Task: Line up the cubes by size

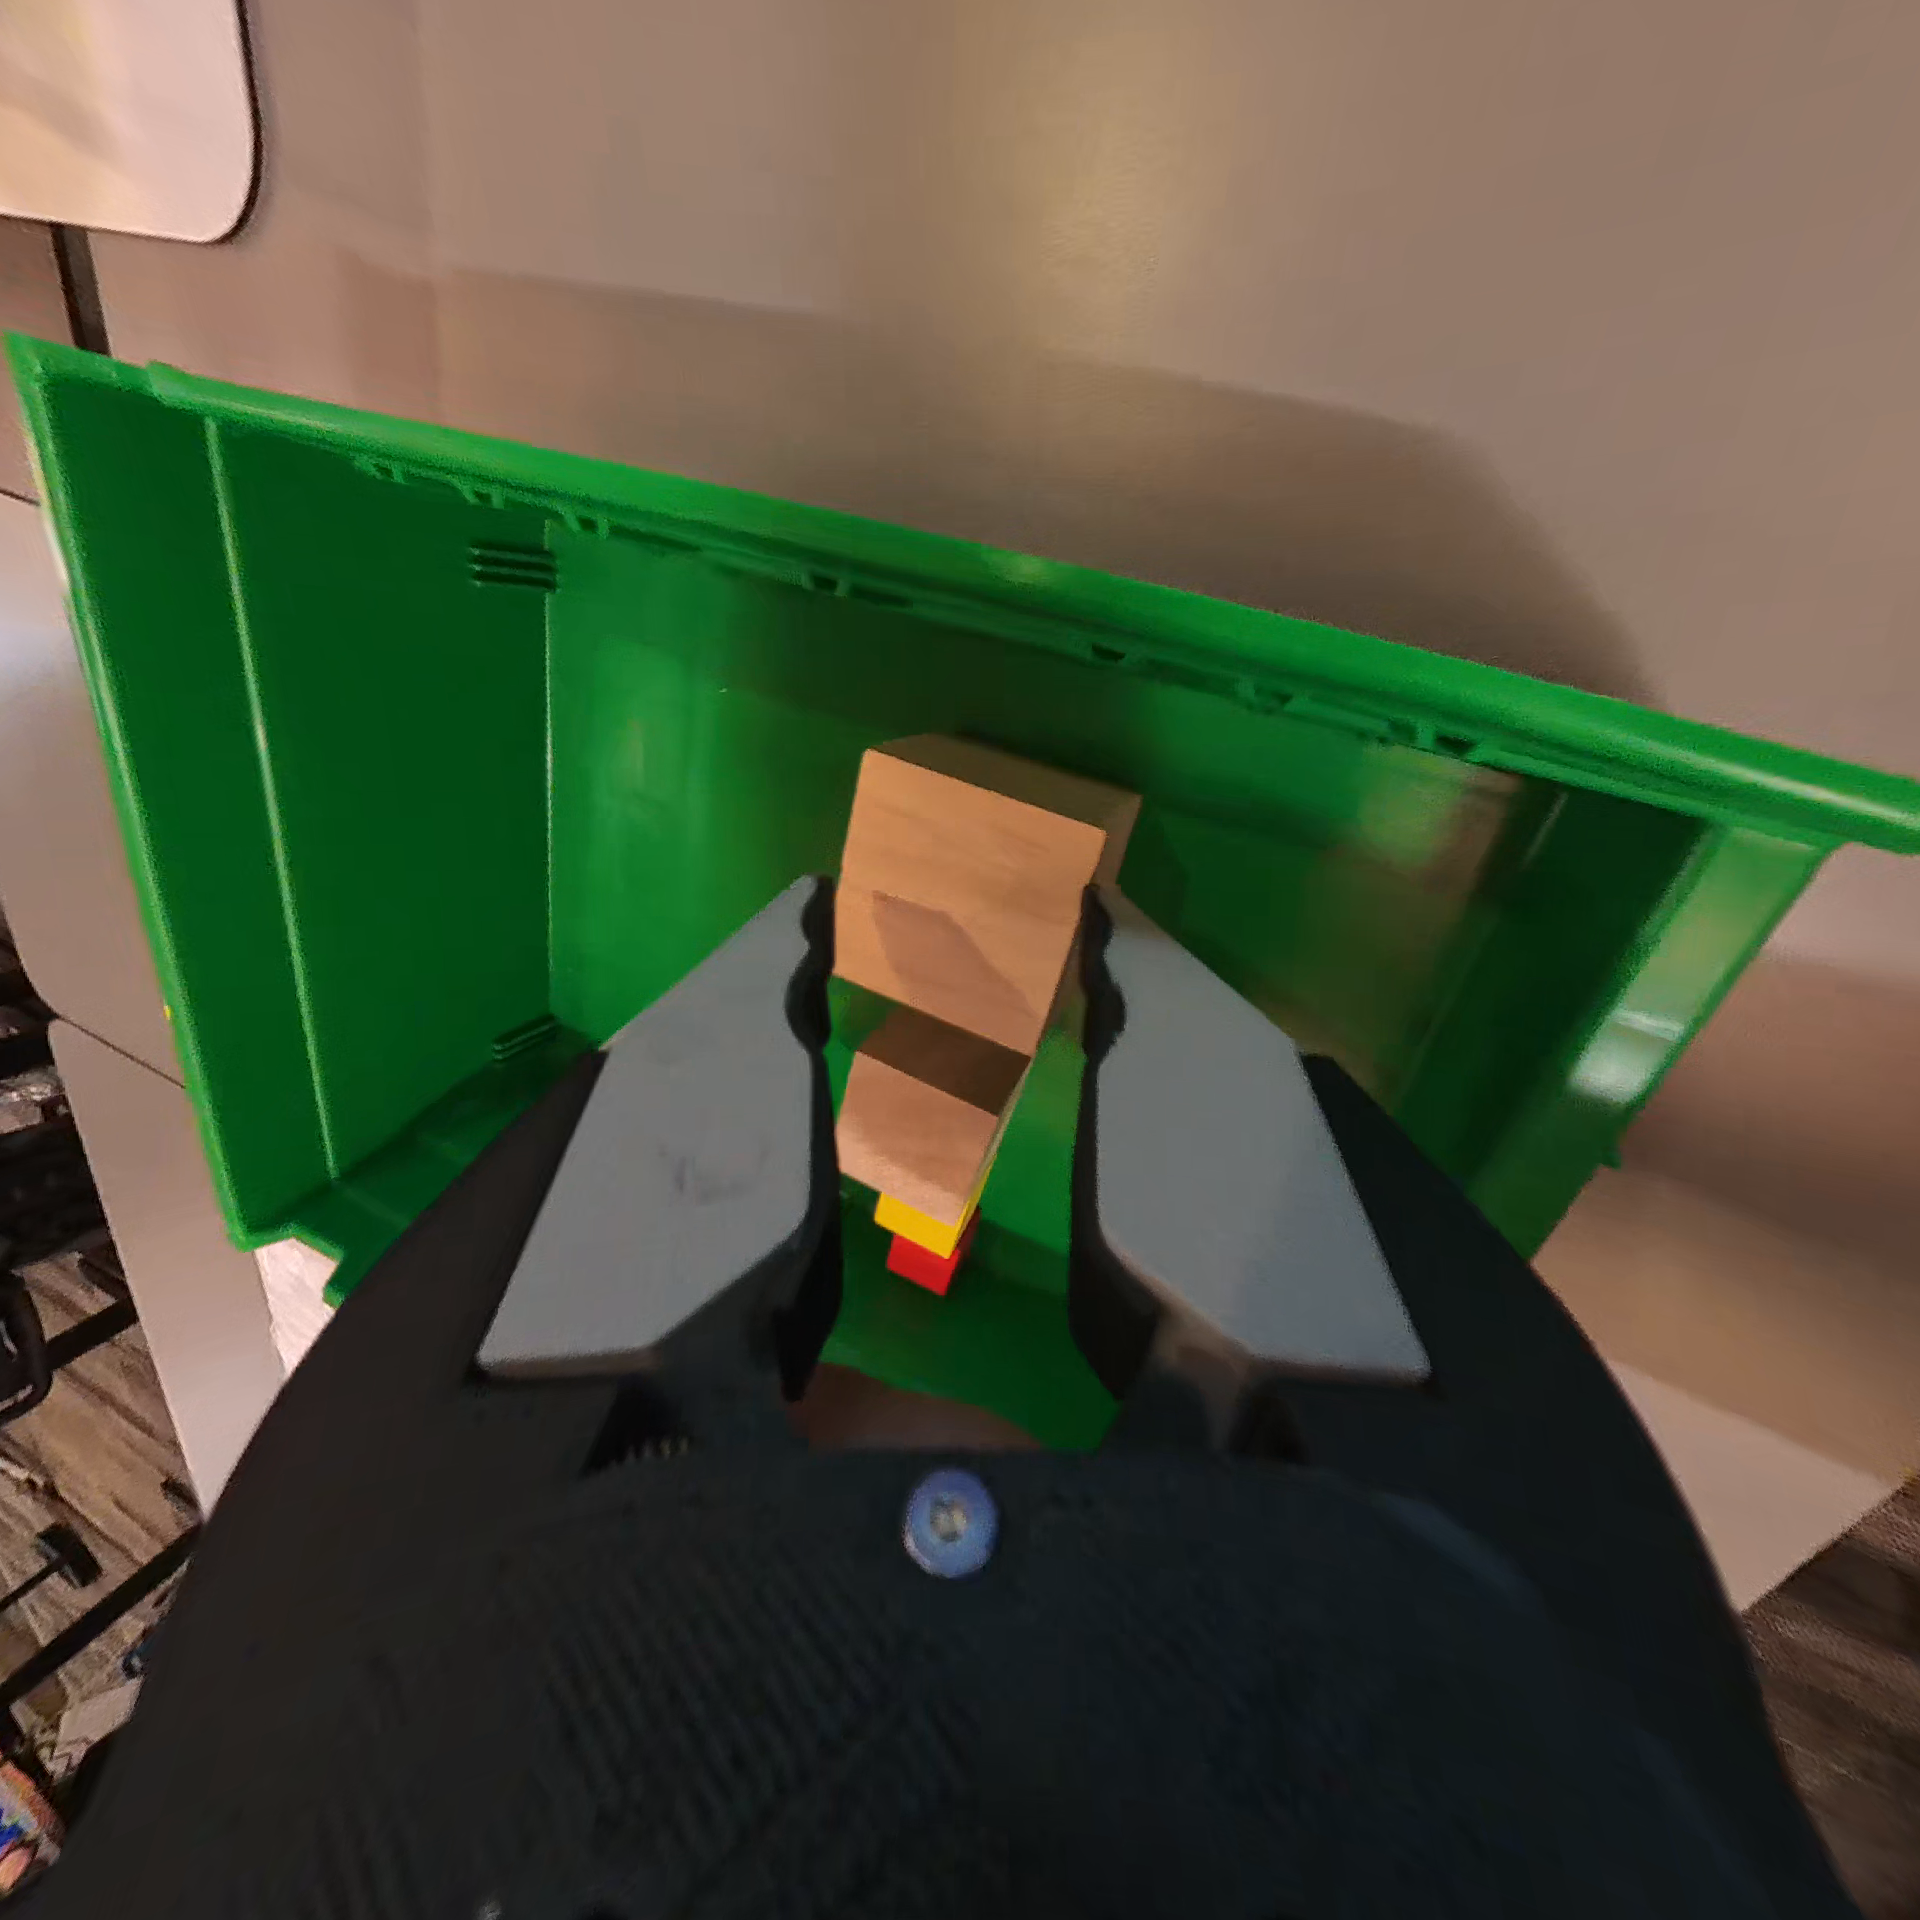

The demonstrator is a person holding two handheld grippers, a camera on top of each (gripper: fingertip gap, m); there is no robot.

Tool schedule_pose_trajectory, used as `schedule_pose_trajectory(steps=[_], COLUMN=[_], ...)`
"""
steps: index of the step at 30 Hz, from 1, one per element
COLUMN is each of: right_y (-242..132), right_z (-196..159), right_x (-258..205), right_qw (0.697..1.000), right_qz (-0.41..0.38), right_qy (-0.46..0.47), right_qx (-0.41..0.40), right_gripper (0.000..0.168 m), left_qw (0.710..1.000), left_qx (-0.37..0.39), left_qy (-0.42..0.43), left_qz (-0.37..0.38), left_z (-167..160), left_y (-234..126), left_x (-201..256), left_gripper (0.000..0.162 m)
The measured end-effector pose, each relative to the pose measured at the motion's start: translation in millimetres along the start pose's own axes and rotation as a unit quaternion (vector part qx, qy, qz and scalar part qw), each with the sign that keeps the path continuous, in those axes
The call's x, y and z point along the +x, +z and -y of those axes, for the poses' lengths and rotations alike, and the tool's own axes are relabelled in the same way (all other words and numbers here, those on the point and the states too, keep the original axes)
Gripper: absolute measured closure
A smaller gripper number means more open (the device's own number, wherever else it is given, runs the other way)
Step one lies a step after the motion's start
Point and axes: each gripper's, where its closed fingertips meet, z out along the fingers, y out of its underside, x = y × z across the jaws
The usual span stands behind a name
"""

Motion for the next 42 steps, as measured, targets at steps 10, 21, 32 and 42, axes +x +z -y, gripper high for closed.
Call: schedule_pose_trajectory(steps=[10,21,32,42], right_y=[-46,-66,-67,-30], right_z=[10,34,-45,-73], right_x=[28,94,117,122], right_qw=[0.997,0.944,0.933,0.924], right_qz=[-0.050,-0.154,-0.276,-0.297], right_qy=[0.028,0.155,0.229,0.240], right_qx=[0.047,0.247,0.018,-0.027], right_gripper=[0.117,0.117,0.101,0.108], left_qw=[0.964,0.843,0.858,0.844], left_qx=[0.166,0.288,0.270,0.259], left_qy=[-0.137,-0.389,-0.342,-0.365], left_qz=[0.156,0.236,0.271,0.296], left_z=[-13,-23,-27,-47], left_y=[-54,-82,-99,-100], left_x=[-10,28,41,30], left_gripper=[0.093,0.132,0.125,0.127])
